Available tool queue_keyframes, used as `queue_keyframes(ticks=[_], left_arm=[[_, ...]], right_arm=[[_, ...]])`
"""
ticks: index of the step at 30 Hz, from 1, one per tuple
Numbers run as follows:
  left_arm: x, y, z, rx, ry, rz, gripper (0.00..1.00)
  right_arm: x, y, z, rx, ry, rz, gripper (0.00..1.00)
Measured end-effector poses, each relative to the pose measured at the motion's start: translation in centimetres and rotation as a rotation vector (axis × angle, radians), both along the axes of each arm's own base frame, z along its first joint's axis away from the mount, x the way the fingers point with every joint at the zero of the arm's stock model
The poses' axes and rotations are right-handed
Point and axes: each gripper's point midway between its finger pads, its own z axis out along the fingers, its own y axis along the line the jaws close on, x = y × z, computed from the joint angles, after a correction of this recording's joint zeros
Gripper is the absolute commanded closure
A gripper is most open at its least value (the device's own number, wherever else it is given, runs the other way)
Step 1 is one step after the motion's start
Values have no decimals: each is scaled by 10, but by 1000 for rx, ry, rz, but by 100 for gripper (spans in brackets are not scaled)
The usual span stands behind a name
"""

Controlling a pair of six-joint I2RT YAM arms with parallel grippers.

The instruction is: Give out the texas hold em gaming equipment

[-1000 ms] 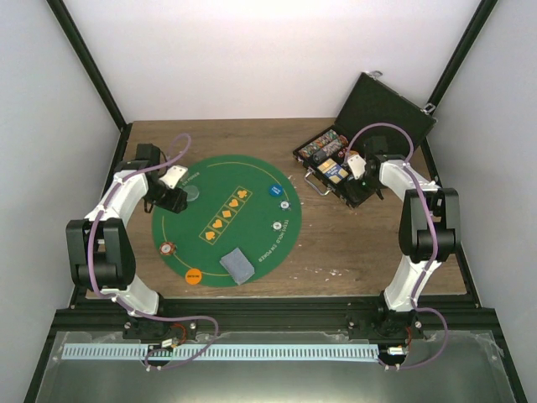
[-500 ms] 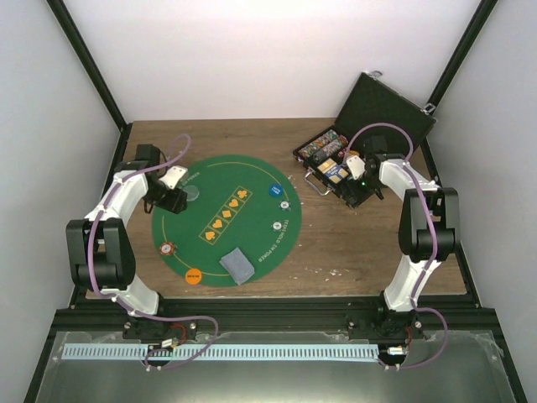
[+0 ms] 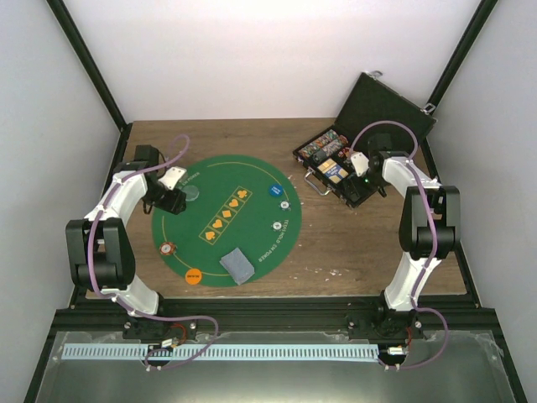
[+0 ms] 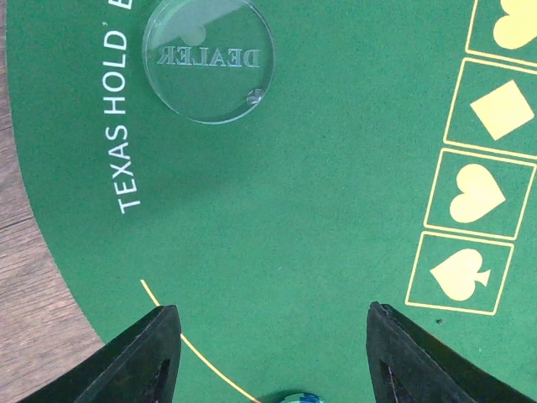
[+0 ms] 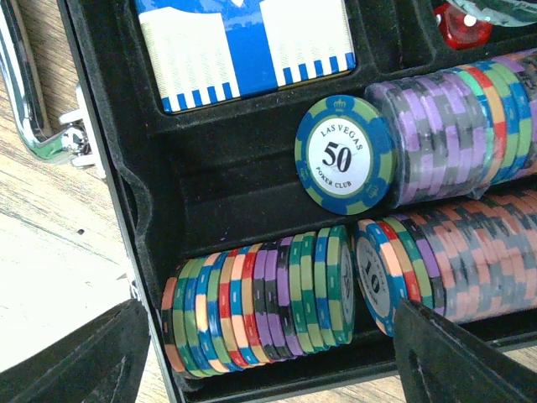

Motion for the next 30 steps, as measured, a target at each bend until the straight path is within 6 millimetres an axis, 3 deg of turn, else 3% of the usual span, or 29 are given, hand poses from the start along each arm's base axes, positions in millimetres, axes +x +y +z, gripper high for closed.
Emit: queue_keyframes(ticks=[23, 30], left_arm=[[0, 0, 0, 0, 0, 0, 38], [0, 0, 0, -1, 0, 0, 38]], right_arm=[[0, 13, 10, 69, -17, 23, 18], [-4, 15, 12, 68, -22, 31, 24]])
